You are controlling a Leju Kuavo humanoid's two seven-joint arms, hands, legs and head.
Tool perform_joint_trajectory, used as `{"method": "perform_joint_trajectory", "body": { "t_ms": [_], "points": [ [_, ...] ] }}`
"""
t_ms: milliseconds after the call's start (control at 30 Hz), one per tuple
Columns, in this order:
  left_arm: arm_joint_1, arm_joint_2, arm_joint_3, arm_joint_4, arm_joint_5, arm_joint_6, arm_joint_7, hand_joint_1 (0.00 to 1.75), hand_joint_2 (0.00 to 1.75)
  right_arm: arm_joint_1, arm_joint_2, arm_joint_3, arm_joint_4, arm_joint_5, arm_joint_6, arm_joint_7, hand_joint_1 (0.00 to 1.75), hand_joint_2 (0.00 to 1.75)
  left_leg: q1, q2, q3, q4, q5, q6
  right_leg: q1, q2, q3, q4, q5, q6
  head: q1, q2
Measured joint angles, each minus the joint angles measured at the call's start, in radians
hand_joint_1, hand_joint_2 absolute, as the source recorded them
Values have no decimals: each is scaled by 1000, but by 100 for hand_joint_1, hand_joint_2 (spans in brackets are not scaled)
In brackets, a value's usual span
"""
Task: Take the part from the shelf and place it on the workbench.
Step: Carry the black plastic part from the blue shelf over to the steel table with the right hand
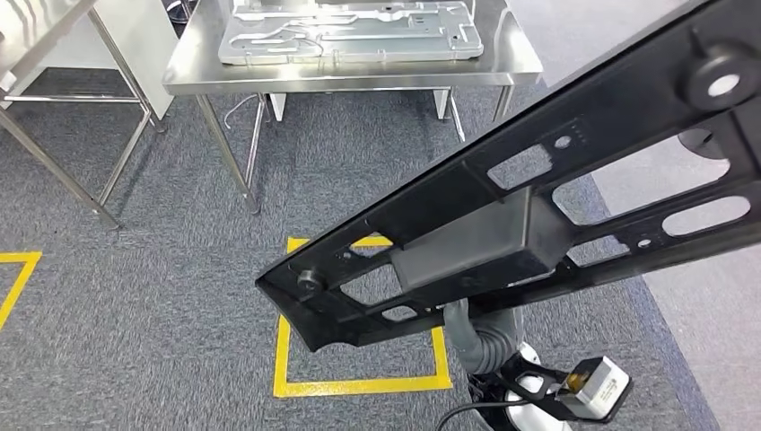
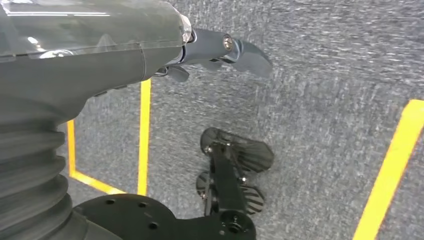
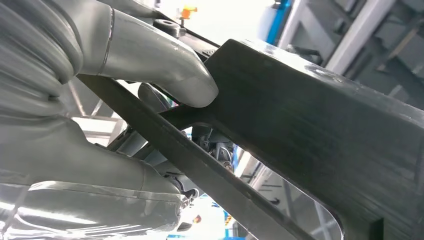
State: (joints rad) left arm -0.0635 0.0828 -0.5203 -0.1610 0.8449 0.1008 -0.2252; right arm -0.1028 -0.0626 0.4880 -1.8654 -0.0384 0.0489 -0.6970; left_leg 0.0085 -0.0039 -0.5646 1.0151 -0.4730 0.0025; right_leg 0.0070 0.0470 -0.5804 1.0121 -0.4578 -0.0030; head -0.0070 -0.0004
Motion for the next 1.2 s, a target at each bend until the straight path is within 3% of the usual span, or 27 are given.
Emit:
{"method": "perform_joint_trajectory", "body": {
  "t_ms": [100, 200, 233, 267, 300, 367, 400, 467, 567, 600, 667, 733, 767, 800, 867, 900, 933, 1000, 1067, 1133, 1167, 1200],
  "points": [
    [0, 0, -6, 0, -1, -4, -3, 0, 175, 7, 0, -3, 0, 6, -9, 0, 175, 175, 5, 4, 6, -11, 5, 17, -2, -15, -14, 37, -28, 16, 0, 0],
    [1, 1, -8, 0, -2, -8, -4, 0, 175, 13, 0, -8, 1, 6, -16, 0, 175, 175, 5, 9, 7, -14, 3, 25, -10, -35, -110, 227, -115, 29, 0, 0],
    [2, 1, -8, 0, -2, -9, -4, 0, 175, 15, 0, -10, 1, 6, -18, 0, 175, 175, 5, 11, 8, -14, 1, 25, -13, -36, -141, 280, -127, 32, 0, 0],
    [3, 2, -9, 0, -3, -9, -5, 0, 175, 17, 0, -11, 2, 6, -20, 0, 175, 175, 5, 13, 10, -13, -1, 24, -16, -37, -154, 298, -120, 34, 0, 0],
    [3, 2, -10, 0, -4, -10, -5, 0, 175, 18, 0, -12, 2, 6, -22, 0, 175, 175, 5, 13, 14, -13, -4, 22, -19, -40, -144, 271, -92, 35, 0, 0],
    [3, 2, -12, 0, -7, -13, -5, 0, 175, 19, 0, -16, 2, 6, -27, 0, 175, 175, 5, 14, 25, -13, -13, 15, -21, -50, -78, 132, -19, 34, 0, 0],
    [2, 2, -14, 0, -8, -14, -6, 0, 175, 19, 0, -17, 2, 6, -28, 0, 175, 175, 4, 14, 29, -13, -17, 10, -19, -56, -47, 67, 2, 30, 0, 0],
    [2, 4, -17, 0, -8, -14, -6, 0, 175, 19, 0, -19, 2, 6, -30, 0, 175, 175, 1, 17, 34, -14, -26, -3, -13, -61, -18, 7, 7, 19, 0, 0],
    [0, 5, -22, 0, -9, -14, -7, 0, 175, 21, 0, -20, 1, 6, -30, -1, 175, 175, 5, 22, 42, -12, -39, -21, -11, -52, -6, -4, -4, -3, 0, 0],
    [-1, 5, -24, 0, -9, -14, -7, 0, 175, 21, 0, -21, 0, 6, -30, -1, 175, 175, 6, 21, 33, 14, -49, -25, -12, -50, 4, -9, -9, -11, 0, 0],
    [-1, 5, -26, 0, -9, -14, -8, 0, 175, 22, 0, -21, 1, 5, -29, -1, 175, 175, 8, 15, -33, 136, -88, -31, -12, -47, 27, -14, -24, -24, 0, 0],
    [2, 6, -27, 0, -9, -14, -8, 0, 175, 25, 0, -21, 1, 4, -28, -1, 175, 175, 8, 13, -132, 278, -116, -34, -7, -44, 50, -14, -43, -30, 0, 0],
    [5, 6, -27, 0, -9, -14, -8, 0, 175, 26, 0, -21, 2, 4, -28, -1, 175, 175, 8, 13, -166, 307, -102, -33, -5, -40, 64, -14, -55, -31, 0, 0],
    [8, 6, -27, 0, -9, -14, -8, 0, 175, 27, 0, -21, 2, 3, -28, -1, 175, 175, 6, 13, -180, 293, -64, -29, -2, -36, 81, -14, -67, -31, 0, 0],
    [12, 8, -28, 0, -9, -14, -8, 0, 175, 27, 1, -21, 3, 3, -28, 0, 175, 175, -1, 10, -156, 165, 48, -14, -1, -31, 119, -16, -95, -29, 0, 0],
    [13, 10, -28, 1, -9, -14, -8, 0, 175, 26, 1, -21, 3, 3, -28, 0, 175, 175, -7, 8, -135, 102, 85, -4, 0, -30, 133, -17, -108, -26, 0, 0],
    [12, 12, -28, 2, -9, -14, -8, 0, 175, 26, 2, -21, 4, 3, -28, 0, 175, 175, -12, 7, -116, 54, 97, 4, -1, -29, 141, -22, -118, -21, 0, 0],
    [11, 14, -29, 3, -8, -14, -8, 0, 175, 26, 4, -22, 4, 4, -28, 0, 175, 175, -17, 5, -92, 13, 75, 16, -2, -27, 153, -28, -116, -8, 0, 0],
    [11, 15, -30, 3, -8, -14, -8, 0, 175, 27, 5, -23, 4, 4, -28, 0, 175, 175, -14, 4, -56, -20, 60, 24, -2, -29, 142, 14, -80, 6, 0, 0],
    [12, 15, -30, 3, -8, -14, -9, 0, 175, 26, 5, -25, 5, 5, -30, 0, 175, 175, -9, 3, -9, -50, 48, 29, -3, -33, 73, 127, -38, 16, 0, 0],
    [12, 15, -30, 3, -8, -14, -9, 0, 175, 28, 5, -27, 5, 6, -31, 0, 175, 175, -8, 2, 14, -62, 39, 30, -6, -35, 25, 186, -42, 19, 0, 0],
    [12, 15, -31, 3, -8, -14, -9, 0, 175, 31, 5, -28, 6, 6, -33, 0, 175, 175, -7, 1, 35, -71, 28, 31, -8, -35, -21, 230, -70, 22, 0, 0]
  ]
}}
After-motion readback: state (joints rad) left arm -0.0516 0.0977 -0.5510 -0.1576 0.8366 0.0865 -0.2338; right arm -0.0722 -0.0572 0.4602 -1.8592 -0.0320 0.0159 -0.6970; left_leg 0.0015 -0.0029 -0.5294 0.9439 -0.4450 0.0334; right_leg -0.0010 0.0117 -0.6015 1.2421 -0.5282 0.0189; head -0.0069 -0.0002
